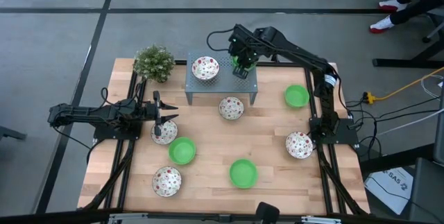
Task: Pick & Place Mini bowls
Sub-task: Stack the green bowl on the green bowl
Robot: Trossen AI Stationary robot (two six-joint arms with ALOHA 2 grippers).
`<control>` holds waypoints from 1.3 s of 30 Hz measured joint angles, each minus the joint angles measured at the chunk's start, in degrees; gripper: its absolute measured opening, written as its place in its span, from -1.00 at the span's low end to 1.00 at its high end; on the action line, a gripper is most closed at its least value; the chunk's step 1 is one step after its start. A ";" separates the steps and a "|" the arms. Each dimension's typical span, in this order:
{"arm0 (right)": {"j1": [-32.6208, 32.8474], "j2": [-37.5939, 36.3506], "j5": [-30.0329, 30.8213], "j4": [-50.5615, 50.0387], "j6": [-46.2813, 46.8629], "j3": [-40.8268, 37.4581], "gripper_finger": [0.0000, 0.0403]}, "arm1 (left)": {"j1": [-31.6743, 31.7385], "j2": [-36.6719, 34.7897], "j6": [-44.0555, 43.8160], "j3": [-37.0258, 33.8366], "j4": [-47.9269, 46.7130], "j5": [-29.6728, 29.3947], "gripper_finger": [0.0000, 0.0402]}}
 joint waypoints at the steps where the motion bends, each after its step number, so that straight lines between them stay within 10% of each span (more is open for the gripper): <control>1: 0.00 0.39 0.00 -0.10 -0.03 0.00 -0.89 | -0.02 0.01 0.00 -0.02 -0.01 0.00 -0.37; 9: -0.20 1.55 -0.01 -0.37 0.13 -0.02 -0.95 | 0.00 0.01 0.00 -0.02 0.00 0.00 -0.36; 26: -0.17 1.53 -0.53 -2.50 2.77 -0.02 -0.30 | -0.01 0.00 0.00 -0.02 -0.01 0.00 -0.36; 39: 2.54 1.44 -5.14 -9.04 8.89 8.76 -0.34 | -0.02 0.01 0.00 -0.02 0.00 0.00 -0.37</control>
